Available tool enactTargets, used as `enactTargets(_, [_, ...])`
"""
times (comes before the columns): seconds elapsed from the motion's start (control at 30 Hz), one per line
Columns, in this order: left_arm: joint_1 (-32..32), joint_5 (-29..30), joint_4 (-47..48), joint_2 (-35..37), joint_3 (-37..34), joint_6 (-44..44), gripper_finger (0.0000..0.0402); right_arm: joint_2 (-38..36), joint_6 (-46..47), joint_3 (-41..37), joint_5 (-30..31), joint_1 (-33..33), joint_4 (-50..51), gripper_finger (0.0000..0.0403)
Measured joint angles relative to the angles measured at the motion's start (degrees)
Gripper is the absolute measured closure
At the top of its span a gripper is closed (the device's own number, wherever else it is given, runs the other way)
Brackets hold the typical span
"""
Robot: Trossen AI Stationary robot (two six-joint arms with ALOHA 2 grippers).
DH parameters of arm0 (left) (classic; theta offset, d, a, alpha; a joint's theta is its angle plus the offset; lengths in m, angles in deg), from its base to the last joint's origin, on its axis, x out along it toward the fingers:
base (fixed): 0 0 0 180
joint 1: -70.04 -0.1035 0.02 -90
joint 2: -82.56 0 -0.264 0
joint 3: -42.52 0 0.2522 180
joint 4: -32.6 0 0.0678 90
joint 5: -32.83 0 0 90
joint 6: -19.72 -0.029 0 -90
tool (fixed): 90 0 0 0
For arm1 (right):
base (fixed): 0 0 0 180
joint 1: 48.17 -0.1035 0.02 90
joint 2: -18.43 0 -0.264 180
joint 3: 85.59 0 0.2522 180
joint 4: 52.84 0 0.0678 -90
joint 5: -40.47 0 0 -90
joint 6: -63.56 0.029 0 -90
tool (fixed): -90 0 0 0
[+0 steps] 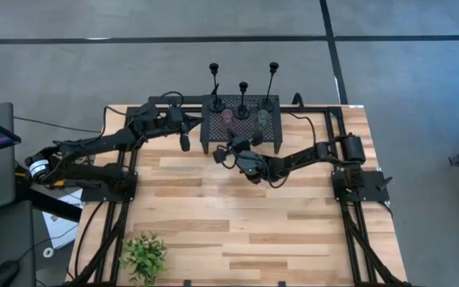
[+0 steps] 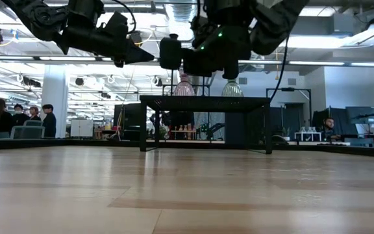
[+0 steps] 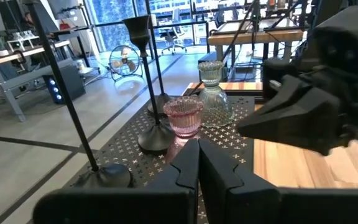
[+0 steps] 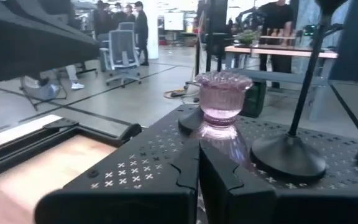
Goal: Pick & Place candle stick holders
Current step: Adjust the purple candle holder on the shelf
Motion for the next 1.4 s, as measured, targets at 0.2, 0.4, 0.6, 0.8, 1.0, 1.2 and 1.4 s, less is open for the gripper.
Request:
enactTargets(0.2, [0.0, -0.05, 0.01, 0.0, 0.0, -0.02, 0.0396, 1.48, -0.18, 1.75, 1.99, 1.27, 0.01, 0.0403])
enactTargets(0.4, [0.0, -0.05, -0.01, -0.01, 0.02, -0.02, 0.0396, 1.5, -0.18, 1.71, 3.91, 2.16, 0.09, 0.0403])
enactTargets(0.6, [0.0, -0.07, -0.01, -0.01, 0.04, -0.02, 0.0396, 1.5, -0.17, 1.71, 0.82, 3.17, 0.2, 0.0403])
enactTargets(0.8, [0.0, -0.07, 0.0, 0.0, 0.04, -0.02, 0.0396, 1.5, -0.33, 1.69, -2.45, 3.9, 0.2, 0.0403])
enactTargets(1.0, [0.0, -0.07, 0.01, -0.02, 0.09, -0.02, 0.0396, 1.5, -0.15, 1.68, -3.63, 3.94, 0.17, 0.0403])
enactTargets(1.2, [0.0, -0.08, 0.01, -0.02, 0.09, -0.02, 0.0396, 1.5, -0.11, 1.68, -6.94, 3.95, 0.19, 0.0403])
enactTargets(1.4, [0.0, -0.1, 0.02, -0.02, 0.09, 0.0, 0.0396, 1.5, -0.04, 1.66, -10.52, 4.23, 0.18, 0.0403])
